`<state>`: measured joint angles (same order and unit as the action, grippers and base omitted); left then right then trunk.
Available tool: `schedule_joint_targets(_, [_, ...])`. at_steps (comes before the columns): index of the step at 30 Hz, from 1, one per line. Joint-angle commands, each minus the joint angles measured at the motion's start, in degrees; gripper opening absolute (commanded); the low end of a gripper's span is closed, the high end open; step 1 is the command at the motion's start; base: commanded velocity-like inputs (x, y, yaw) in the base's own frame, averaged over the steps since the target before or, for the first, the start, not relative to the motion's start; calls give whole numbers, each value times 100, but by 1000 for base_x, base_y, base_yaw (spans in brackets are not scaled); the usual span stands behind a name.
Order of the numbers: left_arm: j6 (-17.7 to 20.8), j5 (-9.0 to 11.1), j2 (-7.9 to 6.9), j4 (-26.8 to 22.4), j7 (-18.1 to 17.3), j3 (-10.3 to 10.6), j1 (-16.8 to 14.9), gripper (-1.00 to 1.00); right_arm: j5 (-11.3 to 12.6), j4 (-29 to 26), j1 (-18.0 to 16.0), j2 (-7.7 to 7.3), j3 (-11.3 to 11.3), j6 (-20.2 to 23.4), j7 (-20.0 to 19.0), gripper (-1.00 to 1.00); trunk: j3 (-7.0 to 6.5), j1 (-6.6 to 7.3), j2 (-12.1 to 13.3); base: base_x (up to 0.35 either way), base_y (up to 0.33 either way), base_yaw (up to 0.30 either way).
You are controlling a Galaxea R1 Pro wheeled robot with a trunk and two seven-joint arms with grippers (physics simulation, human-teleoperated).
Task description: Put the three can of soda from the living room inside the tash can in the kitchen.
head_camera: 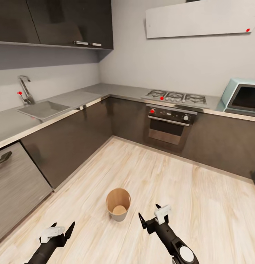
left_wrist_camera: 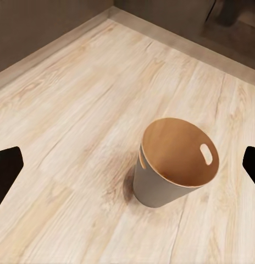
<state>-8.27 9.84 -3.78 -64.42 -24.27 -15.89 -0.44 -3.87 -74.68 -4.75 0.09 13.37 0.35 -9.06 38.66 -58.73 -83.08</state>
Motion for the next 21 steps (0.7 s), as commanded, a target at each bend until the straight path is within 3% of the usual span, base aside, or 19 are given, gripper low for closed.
schedule_joint_targets(1, [0,0,0,0,0,-1,0,100,0,18,0,0,14,0,0,100,0,0,0,292,-188,0])
schedule_joint_targets(14, [-6,0,0,-5,1,-2,0,100,-2,93,0,0,42,-3,0,100,-2,0,0,286,-193,1])
schedule_joint_targets(21, [-8,3,0,-9,1,-2,0,100,-12,179,0,0,262,-8,77,100,-28,0,0,282,-196,151])
